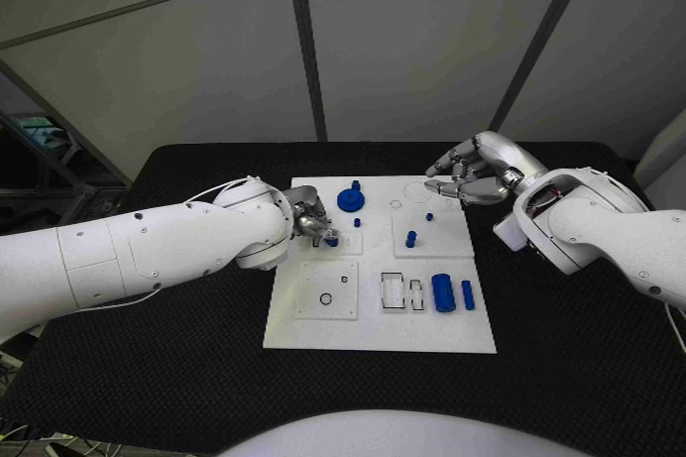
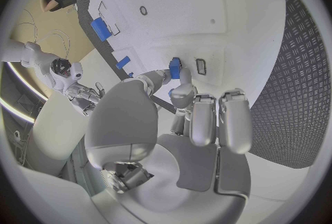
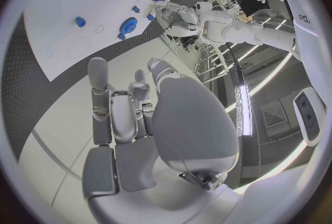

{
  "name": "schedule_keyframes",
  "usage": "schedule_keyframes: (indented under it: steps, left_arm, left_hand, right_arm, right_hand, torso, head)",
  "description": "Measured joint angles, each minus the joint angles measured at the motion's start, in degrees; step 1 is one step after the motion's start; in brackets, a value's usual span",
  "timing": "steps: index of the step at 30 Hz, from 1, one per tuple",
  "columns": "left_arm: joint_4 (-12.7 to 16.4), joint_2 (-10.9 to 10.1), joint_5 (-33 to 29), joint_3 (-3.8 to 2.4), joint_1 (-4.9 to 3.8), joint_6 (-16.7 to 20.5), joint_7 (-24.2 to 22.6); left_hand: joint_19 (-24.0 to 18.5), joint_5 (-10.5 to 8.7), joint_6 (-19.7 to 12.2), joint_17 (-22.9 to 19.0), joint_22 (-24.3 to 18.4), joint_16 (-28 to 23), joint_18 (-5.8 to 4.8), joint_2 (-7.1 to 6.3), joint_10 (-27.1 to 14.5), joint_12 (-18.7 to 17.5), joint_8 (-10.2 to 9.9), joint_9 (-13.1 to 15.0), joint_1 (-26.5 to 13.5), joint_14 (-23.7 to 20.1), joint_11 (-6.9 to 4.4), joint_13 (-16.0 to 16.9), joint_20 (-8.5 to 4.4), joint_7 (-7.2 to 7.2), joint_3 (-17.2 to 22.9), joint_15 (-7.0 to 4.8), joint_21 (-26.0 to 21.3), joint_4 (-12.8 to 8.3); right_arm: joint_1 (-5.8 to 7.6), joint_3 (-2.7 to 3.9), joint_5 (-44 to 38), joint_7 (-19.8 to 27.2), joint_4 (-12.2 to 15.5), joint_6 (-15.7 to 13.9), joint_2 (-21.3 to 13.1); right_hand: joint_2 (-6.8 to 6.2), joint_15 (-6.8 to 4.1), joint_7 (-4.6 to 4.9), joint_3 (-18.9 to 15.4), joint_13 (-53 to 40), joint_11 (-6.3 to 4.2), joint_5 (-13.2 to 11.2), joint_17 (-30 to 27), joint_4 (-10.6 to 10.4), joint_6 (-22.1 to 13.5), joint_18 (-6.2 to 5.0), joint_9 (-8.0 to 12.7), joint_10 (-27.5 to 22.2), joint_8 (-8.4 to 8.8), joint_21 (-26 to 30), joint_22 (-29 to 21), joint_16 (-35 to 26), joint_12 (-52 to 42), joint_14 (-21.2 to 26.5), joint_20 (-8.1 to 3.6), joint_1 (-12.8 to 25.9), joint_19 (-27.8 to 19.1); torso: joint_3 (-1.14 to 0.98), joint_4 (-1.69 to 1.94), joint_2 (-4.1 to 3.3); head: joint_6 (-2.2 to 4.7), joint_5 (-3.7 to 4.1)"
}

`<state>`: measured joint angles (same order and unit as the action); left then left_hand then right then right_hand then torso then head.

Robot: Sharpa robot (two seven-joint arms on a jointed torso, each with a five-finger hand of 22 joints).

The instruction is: Assemble the parts on the task board

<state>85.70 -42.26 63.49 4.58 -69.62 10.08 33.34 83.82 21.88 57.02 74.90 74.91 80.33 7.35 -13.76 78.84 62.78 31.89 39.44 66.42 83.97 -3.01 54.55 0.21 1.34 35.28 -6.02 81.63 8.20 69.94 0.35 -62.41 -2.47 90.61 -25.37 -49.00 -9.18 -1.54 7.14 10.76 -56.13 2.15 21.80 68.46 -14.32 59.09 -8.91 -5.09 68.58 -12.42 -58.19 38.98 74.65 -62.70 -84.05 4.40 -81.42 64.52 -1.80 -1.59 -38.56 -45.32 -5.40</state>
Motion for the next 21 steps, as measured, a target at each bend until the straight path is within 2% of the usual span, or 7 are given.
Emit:
schedule_keyframes:
  steps: [9, 12, 17, 21]
  left_arm:
    - [-0.24, 0.34, 0.53, -0.10, -0.14, -0.93, 0.40]
    - [-0.63, 0.62, 0.59, -0.13, -0.20, -1.45, 0.53]
    - [-1.26, 1.13, 0.68, -0.13, -0.22, -2.00, 0.76]
    - [-1.62, 1.42, 0.68, -0.15, -0.28, -2.42, 0.91]
  left_hand:
    - [0.21, -0.01, 0.04, 0.00, 0.00, 0.00, 0.00, 0.00, 0.28, 0.00, 0.01, 0.20, 0.00, 0.09, -0.10, 0.37, -0.21, -0.03, 0.04, 0.09, 0.15, -0.05]
    - [0.21, -0.03, 0.65, 0.00, 0.00, 0.00, 0.00, 0.28, 1.06, 0.89, 0.00, 0.47, -0.64, 0.00, -0.28, 1.14, -0.21, -0.43, 0.03, -0.07, 0.15, -0.07]
    - [0.21, -0.03, 1.23, 0.00, 0.00, 0.00, 0.01, -0.02, 1.58, 1.96, 0.35, 0.86, -1.53, -0.13, -0.78, 2.42, -0.21, -1.01, -0.68, -0.54, 0.15, -0.78]
    - [0.21, -0.03, 1.61, 0.00, 0.00, 0.00, 0.02, 0.42, 1.70, 2.45, 0.35, 1.01, -1.98, 0.06, -0.87, 2.95, -0.63, -1.34, -1.47, -0.75, 0.15, -1.57]
  right_arm:
    - [0.00, 0.00, -0.01, 0.02, -0.04, 0.00, 0.04]
    - [0.00, 0.00, -0.01, 0.02, -0.05, 0.00, 0.05]
    - [0.00, 0.00, -0.01, 0.02, -0.04, 0.00, 0.04]
    - [0.00, 0.00, -0.01, 0.02, -0.01, 0.00, 0.02]
  right_hand:
    - [0.00, 0.00, 0.00, 0.00, 0.22, 0.21, 0.00, -0.14, 0.00, 0.00, 0.00, 0.01, -0.21, -0.23, 0.35, -0.21, -0.25, 0.00, 0.00, 0.00, 0.00, 0.00]
    - [0.00, 0.00, 0.00, 0.00, 0.22, 0.21, 0.00, -0.14, 0.00, 0.00, 0.00, 0.01, -0.21, -0.22, 0.35, -0.20, -0.25, 0.00, 0.00, 0.00, 0.00, 0.00]
    - [0.00, 0.00, 0.00, 0.00, 0.35, -0.01, 0.00, -0.33, 0.00, 0.00, 0.00, 0.01, -0.42, -0.22, 0.35, -0.35, -0.25, 0.29, 0.00, 0.00, 0.00, 0.00]
    - [0.00, 0.00, 0.00, 0.00, 0.60, -0.01, 0.00, -0.68, 0.00, 0.00, 0.00, 0.01, -0.42, -0.22, 0.58, -0.66, -0.64, 0.50, 0.00, 0.13, 0.00, -0.29]
  torso:
    - [-0.01, -0.01, -0.03]
    - [-0.03, -0.03, -0.05]
    - [-0.04, -0.07, -0.06]
    - [-0.05, -0.09, -0.06]
  head:
    - [-0.12, 0.01]
    - [-0.13, 0.03]
    - [-0.19, 0.08]
    - [-0.25, 0.16]
